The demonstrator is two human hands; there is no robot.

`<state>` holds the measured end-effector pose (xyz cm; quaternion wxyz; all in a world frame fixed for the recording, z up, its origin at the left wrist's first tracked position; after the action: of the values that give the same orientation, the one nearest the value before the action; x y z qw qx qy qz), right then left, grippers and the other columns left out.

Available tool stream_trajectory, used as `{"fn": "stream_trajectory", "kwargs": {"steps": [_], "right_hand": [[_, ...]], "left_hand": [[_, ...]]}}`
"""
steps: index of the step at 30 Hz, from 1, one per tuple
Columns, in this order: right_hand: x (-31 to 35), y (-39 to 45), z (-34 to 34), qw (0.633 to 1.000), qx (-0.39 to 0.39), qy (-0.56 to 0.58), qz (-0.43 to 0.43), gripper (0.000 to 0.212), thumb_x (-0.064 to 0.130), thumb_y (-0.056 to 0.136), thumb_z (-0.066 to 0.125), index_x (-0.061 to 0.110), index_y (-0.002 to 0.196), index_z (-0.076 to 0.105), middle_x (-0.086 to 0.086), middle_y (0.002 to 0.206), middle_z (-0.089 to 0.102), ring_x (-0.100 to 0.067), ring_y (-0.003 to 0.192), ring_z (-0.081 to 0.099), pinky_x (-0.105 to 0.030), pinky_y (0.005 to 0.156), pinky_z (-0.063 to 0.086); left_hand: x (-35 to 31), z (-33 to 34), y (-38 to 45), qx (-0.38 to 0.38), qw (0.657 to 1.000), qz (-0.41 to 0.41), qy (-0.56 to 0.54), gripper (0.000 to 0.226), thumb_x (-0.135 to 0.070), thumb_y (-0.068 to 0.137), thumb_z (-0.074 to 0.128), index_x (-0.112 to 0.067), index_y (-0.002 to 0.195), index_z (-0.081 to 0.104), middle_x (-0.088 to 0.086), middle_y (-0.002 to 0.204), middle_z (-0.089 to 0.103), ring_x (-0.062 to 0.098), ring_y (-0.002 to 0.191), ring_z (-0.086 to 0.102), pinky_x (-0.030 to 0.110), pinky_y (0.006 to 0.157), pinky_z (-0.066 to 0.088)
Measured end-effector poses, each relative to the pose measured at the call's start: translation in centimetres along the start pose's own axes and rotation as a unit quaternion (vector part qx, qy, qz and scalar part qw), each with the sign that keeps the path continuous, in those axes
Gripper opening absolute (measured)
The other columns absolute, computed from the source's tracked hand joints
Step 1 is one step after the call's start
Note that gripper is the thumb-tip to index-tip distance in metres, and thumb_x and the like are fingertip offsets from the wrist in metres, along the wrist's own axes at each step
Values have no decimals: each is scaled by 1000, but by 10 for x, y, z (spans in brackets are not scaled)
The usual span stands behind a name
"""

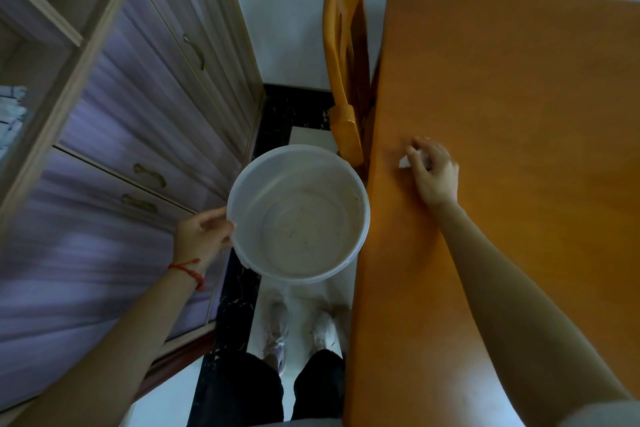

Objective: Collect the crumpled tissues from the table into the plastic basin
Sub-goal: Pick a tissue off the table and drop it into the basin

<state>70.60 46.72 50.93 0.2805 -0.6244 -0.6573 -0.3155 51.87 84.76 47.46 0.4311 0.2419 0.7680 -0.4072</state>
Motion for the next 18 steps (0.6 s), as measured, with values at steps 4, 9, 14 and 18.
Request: {"fn": "stream_trajectory", "kwargs": {"steps": [4, 9, 14, 18], "right_hand": [[3, -10, 4, 1000, 7, -8, -21, 33, 29, 90, 55, 7, 113, 63, -11, 123, 62, -22, 125, 48, -44, 106, 38], [4, -25, 2, 1000, 3, -11, -15, 32, 27, 90, 55, 6, 113, 63, -11, 125, 61, -20, 127, 46, -40, 107, 36], [5, -40, 6, 1000, -8, 1, -4, 32, 26, 89, 55, 6, 113, 63, -11, 125, 61, -19, 127, 46, -41, 107, 36], [8, -50, 10, 1000, -16, 6, -3, 31, 26, 89, 56, 7, 113, 63, -10, 124, 61, -18, 126, 46, -37, 107, 36]], "left_hand": [[-1, -4, 4, 5, 1000, 4, 12, 31, 2, 76, 65, -13, 103, 67, 0, 78, 69, 14, 70, 68, 19, 53, 55], [4, -8, 11, -4, 999, -11, 32, 34, 1, 76, 64, -5, 110, 65, 8, 84, 69, 26, 76, 68, 33, 63, 60], [2, -3, 12, 0, 998, -5, 65, 37, 3, 76, 62, -5, 112, 63, 12, 89, 68, 34, 83, 67, 50, 80, 55], [-1, 9, 10, 7, 998, 1, 64, 39, 7, 78, 59, 1, 116, 59, 10, 90, 64, 29, 79, 62, 34, 65, 59]]}}
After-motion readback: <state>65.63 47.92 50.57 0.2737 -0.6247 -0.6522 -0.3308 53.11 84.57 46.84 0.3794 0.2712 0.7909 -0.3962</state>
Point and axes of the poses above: each hand's wrist, its own y-axis towards the middle knuckle, its own z-axis out of the palm, x = y × z, the point moved 8 cm from there along y, towards the middle knuckle
